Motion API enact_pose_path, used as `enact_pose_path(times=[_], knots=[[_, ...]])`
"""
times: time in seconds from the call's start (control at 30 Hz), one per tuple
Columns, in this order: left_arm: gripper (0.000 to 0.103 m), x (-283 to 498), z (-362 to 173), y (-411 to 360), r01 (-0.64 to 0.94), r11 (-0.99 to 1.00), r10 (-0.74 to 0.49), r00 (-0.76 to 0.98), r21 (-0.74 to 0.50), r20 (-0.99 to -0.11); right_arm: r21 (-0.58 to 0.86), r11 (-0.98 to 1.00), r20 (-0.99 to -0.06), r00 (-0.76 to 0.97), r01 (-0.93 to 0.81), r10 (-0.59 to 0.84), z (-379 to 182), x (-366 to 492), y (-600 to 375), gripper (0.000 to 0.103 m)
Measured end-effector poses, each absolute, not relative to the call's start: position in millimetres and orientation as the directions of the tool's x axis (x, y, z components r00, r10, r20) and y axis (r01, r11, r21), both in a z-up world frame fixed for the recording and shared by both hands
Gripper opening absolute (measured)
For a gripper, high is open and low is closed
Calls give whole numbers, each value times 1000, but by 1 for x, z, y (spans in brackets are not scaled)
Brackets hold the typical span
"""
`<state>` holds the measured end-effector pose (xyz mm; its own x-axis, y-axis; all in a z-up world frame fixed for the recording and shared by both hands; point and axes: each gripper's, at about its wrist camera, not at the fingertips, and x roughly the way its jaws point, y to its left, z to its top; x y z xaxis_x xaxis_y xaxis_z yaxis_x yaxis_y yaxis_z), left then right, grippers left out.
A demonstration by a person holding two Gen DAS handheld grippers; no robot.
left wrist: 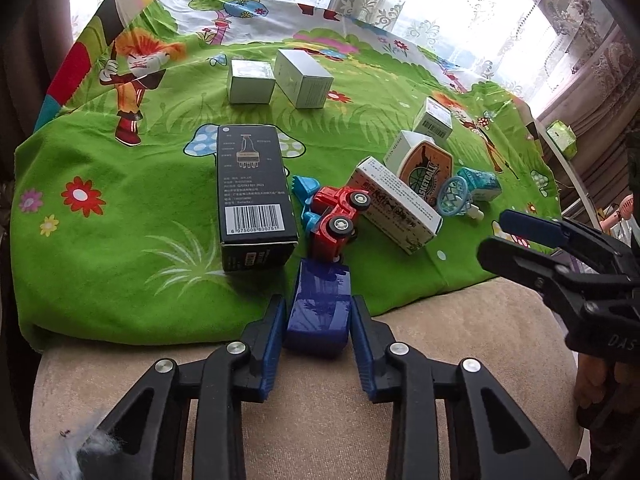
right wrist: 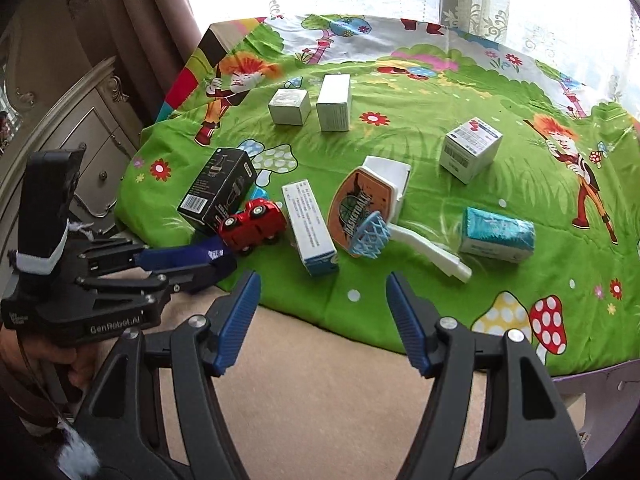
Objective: Organize rigid objects
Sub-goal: 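Move both open tools back over the items on the bed, then grasp the blue block with the left tool while the right tool grasps the white printed box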
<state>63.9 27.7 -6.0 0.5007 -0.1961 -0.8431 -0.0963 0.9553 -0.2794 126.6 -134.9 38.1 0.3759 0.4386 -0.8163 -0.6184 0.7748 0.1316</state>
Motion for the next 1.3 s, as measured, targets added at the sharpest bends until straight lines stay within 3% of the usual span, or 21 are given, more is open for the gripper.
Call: enact_pose_path(times=[0.1,0.17,1.03,1.07,1.17,1.3], knots=[[33,60,-6,30,-99,949,-210,508,-299,-835,137,767,-829,352,-626,435,31,133,-121,56],[32,57,-7,32,-104,944,-219,511,-313,-831,139,756,-836,333,-640,436,27,135,-114,54],[31,53,-11,36,-104,923,-264,531,-370,-806,29,732,-876,335,-680,347,3,167,-75,52],[31,53,-11,36,-104,924,-262,531,-369,-806,27,727,-876,335,-686,348,3,167,-73,50],[31,51,-9,34,-103,927,-256,531,-361,-808,20,718,-878,332,-696,345,2,165,-71,29],[30,47,-7,31,-109,928,-247,535,-356,-808,31,717,-870,334,-696,362,6,157,-77,29]])
